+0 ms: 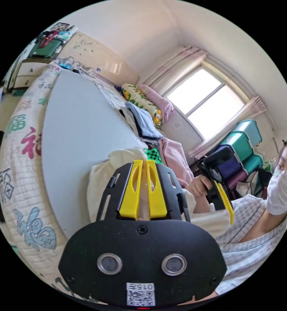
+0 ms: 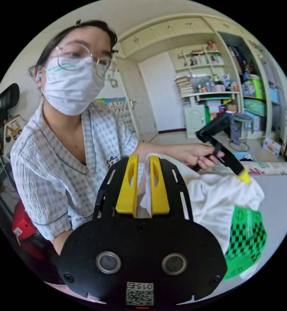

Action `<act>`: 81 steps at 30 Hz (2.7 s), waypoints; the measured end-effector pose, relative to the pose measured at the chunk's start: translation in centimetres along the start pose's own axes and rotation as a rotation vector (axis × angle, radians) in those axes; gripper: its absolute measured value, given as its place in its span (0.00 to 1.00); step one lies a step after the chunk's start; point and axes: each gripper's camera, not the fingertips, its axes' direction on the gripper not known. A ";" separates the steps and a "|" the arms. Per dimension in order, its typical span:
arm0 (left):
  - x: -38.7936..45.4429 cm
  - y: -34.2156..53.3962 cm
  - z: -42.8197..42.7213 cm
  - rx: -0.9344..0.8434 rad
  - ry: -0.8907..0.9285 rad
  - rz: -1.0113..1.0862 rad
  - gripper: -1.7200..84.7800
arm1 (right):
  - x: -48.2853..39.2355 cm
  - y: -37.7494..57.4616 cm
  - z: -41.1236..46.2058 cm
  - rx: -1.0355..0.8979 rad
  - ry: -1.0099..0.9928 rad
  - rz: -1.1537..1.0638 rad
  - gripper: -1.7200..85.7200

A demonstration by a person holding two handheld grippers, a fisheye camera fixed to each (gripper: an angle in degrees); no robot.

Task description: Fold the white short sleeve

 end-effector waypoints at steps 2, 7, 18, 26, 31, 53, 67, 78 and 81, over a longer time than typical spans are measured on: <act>-0.8 0.0 -1.4 0.017 -0.050 -0.036 0.03 | 0.2 4.6 -5.3 0.105 0.103 0.063 0.06; -1.0 0.0 -2.6 0.041 -0.045 -0.067 0.03 | -0.6 12.3 -14.2 0.417 0.589 0.332 0.05; -3.6 0.9 -4.6 0.096 -0.129 -0.227 0.15 | 7.0 15.0 -8.1 0.112 0.730 0.662 0.10; -1.9 1.9 -6.4 0.144 0.001 -0.112 0.02 | -0.3 19.6 -13.2 0.048 1.013 0.802 0.03; -0.3 5.4 -15.2 0.483 0.240 0.033 0.01 | -5.4 22.3 -14.7 -0.044 1.187 0.872 0.04; 8.6 9.8 -20.7 0.284 0.561 0.766 0.02 | 9.1 17.4 1.6 -0.267 0.549 0.667 0.05; -3.1 0.2 -3.2 -0.254 -0.122 -0.052 0.12 | 5.0 19.7 2.8 -0.425 0.219 0.687 0.01; 8.9 2.2 0.2 -0.409 0.252 0.664 0.03 | -4.1 20.3 -11.8 0.156 0.761 0.584 0.02; 8.6 3.1 3.8 -0.605 0.328 0.650 0.02 | -5.8 19.6 -12.1 0.192 0.740 0.471 0.03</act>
